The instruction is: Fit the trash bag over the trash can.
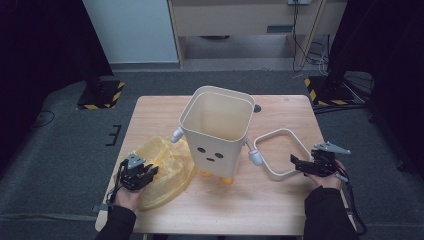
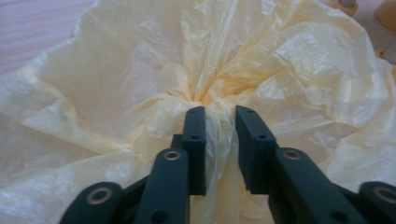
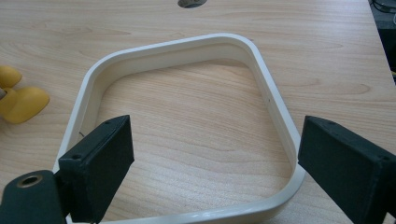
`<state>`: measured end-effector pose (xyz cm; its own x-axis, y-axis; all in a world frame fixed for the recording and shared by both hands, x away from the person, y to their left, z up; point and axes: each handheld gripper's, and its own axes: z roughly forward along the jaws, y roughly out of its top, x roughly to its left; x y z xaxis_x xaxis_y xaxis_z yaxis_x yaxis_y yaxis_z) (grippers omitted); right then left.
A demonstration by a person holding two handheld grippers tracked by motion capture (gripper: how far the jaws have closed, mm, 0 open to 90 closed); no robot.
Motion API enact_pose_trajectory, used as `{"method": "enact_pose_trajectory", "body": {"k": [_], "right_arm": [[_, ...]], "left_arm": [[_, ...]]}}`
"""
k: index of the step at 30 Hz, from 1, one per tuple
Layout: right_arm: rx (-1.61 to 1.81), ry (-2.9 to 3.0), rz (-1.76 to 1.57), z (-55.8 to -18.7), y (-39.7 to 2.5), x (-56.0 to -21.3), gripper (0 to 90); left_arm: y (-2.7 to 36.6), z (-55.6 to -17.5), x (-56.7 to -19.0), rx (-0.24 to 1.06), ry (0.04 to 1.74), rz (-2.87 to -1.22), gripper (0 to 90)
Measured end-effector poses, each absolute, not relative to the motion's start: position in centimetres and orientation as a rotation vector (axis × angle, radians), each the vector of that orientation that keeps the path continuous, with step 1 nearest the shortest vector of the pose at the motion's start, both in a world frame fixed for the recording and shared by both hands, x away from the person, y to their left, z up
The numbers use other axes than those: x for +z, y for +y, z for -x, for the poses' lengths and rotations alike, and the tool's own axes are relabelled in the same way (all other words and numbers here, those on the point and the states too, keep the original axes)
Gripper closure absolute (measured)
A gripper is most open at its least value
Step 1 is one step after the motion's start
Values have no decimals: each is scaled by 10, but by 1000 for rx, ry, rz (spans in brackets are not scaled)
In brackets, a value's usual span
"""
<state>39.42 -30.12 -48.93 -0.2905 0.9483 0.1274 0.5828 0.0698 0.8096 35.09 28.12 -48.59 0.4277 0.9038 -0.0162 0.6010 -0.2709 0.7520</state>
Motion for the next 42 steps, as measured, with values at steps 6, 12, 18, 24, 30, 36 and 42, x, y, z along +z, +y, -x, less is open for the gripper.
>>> {"method": "enact_pose_trajectory", "body": {"k": [6, 12, 18, 24, 30, 36, 42], "right_arm": [[1108, 1912, -1517, -394, -302, -489, 108], [1111, 1911, -1519, -394, -302, -489, 108], [1111, 1908, -1522, -394, -302, -489, 106], [1109, 1909, -1522, -394, -303, -489, 106], [1106, 1911, -1524, -394, -303, -489, 106], [1107, 1909, -1528, -394, -303, -489, 105], [1103, 1909, -1524, -393, -304, -489, 105]], "left_arm": [[285, -345, -477, 586, 1265, -1938, 846], [288, -339, -464, 627, 1249, -1879, 856], [295, -331, -445, 663, 1244, -1780, 855], [307, -326, -429, 721, 1283, -1677, 852], [318, -321, -417, 772, 1296, -1594, 852], [327, -314, -398, 800, 1275, -1519, 851], [337, -307, -376, 830, 1260, -1428, 850]]}}
